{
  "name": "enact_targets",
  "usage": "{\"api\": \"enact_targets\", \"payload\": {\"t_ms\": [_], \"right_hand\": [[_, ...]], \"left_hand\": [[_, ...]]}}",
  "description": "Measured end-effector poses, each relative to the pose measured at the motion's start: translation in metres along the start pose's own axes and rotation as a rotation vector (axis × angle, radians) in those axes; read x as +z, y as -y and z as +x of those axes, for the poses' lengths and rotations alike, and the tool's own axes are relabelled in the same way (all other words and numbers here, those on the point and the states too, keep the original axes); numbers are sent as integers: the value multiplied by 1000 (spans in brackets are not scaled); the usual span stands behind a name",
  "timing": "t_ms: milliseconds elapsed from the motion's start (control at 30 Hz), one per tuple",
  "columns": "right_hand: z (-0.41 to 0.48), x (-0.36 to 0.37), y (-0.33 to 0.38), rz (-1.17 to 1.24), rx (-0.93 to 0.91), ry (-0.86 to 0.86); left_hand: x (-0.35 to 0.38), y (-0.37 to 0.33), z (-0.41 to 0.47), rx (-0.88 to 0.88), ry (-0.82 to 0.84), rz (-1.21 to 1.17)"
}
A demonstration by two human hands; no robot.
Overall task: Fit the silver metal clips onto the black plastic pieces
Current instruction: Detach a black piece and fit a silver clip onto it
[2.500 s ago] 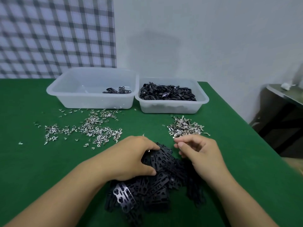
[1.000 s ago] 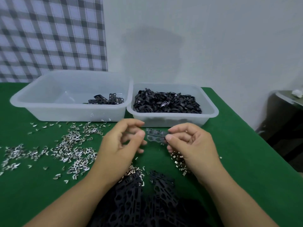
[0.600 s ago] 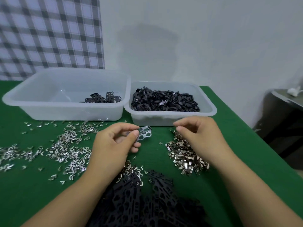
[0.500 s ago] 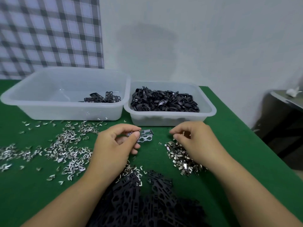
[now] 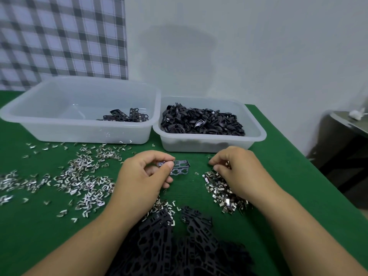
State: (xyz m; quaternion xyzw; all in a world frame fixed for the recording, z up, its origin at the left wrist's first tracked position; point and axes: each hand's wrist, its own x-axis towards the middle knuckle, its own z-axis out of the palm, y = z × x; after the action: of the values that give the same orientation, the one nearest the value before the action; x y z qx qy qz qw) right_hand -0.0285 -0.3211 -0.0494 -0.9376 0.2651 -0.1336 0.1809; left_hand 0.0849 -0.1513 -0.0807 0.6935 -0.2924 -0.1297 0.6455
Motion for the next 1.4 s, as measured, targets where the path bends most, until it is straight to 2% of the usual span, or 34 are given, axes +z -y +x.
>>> {"api": "enact_targets", "payload": {"t_ms": [200,467,533,667,767,900,1100,1400], "right_hand": [[2,-2,8,-4,1,133],[-3,-5,13,-60,-44,113],[-7,-5,14,27,-16,30],[-14,1,16,356,99,-142],[-18,5,18,585,144,-130],[-19,8,18,672,132,-121],[-19,12,17,645,89,-126],[-24,15,21,424,-35,-140]], "left_hand": [[0,0,0,-9,8,-5],[0,0,-1,-21,22,-35],[0,0,-1,-23,27,-31],[1,-1,-2,-9,31,6],[2,-3,-2,17,33,32],[2,-5,-3,44,53,66],[4,-6,-5,90,60,142],[5,-8,-6,124,43,205]]}}
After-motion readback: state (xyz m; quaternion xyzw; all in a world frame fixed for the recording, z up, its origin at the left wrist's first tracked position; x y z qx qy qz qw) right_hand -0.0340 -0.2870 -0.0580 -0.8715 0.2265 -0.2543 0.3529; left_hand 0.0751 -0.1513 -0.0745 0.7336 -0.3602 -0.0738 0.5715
